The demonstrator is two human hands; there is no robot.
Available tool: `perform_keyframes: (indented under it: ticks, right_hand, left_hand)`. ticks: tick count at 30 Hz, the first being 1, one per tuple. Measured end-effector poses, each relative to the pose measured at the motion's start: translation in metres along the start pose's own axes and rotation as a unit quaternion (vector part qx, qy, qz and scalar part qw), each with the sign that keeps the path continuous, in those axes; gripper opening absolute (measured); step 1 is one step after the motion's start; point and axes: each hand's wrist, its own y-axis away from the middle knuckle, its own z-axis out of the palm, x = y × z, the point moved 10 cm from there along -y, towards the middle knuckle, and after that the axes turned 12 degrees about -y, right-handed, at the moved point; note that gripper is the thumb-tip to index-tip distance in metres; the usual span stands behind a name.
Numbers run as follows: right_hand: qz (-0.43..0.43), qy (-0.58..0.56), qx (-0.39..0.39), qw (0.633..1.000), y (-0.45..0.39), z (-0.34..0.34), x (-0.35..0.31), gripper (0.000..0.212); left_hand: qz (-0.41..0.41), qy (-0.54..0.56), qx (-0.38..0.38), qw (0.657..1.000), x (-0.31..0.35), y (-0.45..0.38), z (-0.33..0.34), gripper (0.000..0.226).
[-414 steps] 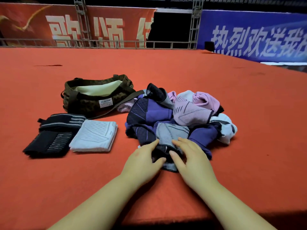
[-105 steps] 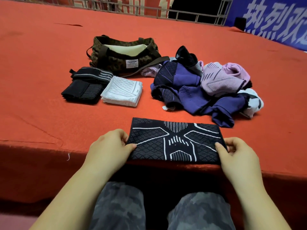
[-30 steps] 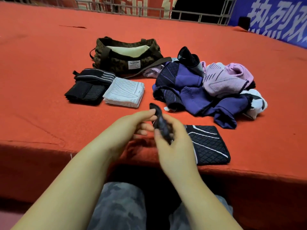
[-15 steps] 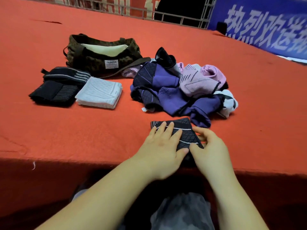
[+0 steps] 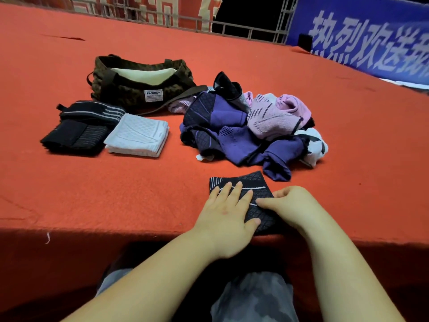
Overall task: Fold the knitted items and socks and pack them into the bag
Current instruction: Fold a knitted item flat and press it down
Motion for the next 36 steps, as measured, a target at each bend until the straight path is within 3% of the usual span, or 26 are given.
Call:
perform_keyframes:
  ticks: [2, 3, 5, 7, 9, 10, 11, 14, 16, 18, 20, 23, 27, 31, 36]
  right_hand:
    - [-0.005, -0.135, -0.036, 0.990, 0.007, 0.006, -0.009, 0.017]
    - [-0.018, -0.186, -0.049, 0.981, 0.010, 0.010, -0.016, 0.019]
    - [-0.076, -0.234, -0.071, 0.967, 0.022, 0.019, -0.039, 0.014]
    - [-0.163, -0.218, -0.086, 0.958, 0.038, 0.032, -0.069, 0.017]
    - [-0.233, -0.175, -0.107, 0.951, 0.050, 0.051, -0.089, 0.030]
    - [-0.261, -0.143, -0.120, 0.947, 0.055, 0.064, -0.096, 0.033]
    - [-0.285, -0.109, -0.136, 0.942, 0.061, 0.079, -0.100, 0.035]
    - [-0.332, -0.087, -0.155, 0.926, 0.069, 0.109, -0.108, 0.027]
    - [-0.346, -0.060, -0.079, 0.933, 0.061, 0.106, -0.108, 0.018]
    - [-0.304, 0.015, 0.017, 0.952, 0.045, 0.097, -0.096, 0.025]
    - [-0.226, 0.109, 0.053, 0.967, 0.035, 0.098, -0.082, 0.039]
    - [-0.183, 0.118, 0.018, 0.976, 0.033, 0.119, -0.079, 0.047]
    - [-0.168, -0.046, -0.052, 0.983, 0.030, 0.153, -0.092, 0.049]
    - [-0.196, -0.152, -0.071, 0.966, 0.027, 0.178, -0.114, 0.047]
    - [-0.243, -0.106, -0.087, 0.960, 0.028, 0.208, -0.136, 0.043]
  left_hand:
    - [-0.023, 0.151, 0.043, 0.987, -0.009, 0.001, -0.015, 0.058]
    - [-0.038, 0.273, 0.085, 0.957, -0.016, 0.005, -0.027, 0.057]
    - [-0.077, 0.461, 0.138, 0.873, -0.034, 0.014, -0.046, 0.045]
    - [-0.171, 0.589, 0.097, 0.784, -0.059, 0.018, -0.038, 0.038]
    - [-0.212, 0.717, 0.040, 0.663, -0.075, 0.023, -0.026, 0.038]
    - [-0.212, 0.752, 0.033, 0.623, -0.083, 0.027, -0.026, 0.038]
    - [-0.211, 0.756, 0.036, 0.618, -0.094, 0.030, -0.025, 0.038]
    - [-0.244, 0.701, 0.066, 0.667, -0.132, 0.048, -0.020, 0.017]
    - [-0.267, 0.645, 0.083, 0.711, -0.156, 0.059, -0.016, 0.017]
    - [-0.271, 0.599, 0.078, 0.749, -0.173, 0.066, -0.012, 0.019]
    - [-0.254, 0.584, 0.080, 0.767, -0.185, 0.071, -0.012, 0.020]
    - [-0.230, 0.578, 0.098, 0.777, -0.198, 0.077, -0.018, 0.023]
    - [-0.217, 0.552, 0.131, 0.794, -0.222, 0.082, -0.028, 0.024]
    - [-0.275, 0.314, 0.162, 0.894, -0.258, 0.093, -0.048, 0.021]
    - [-0.349, 0.169, 0.115, 0.915, -0.282, 0.100, -0.047, 0.045]
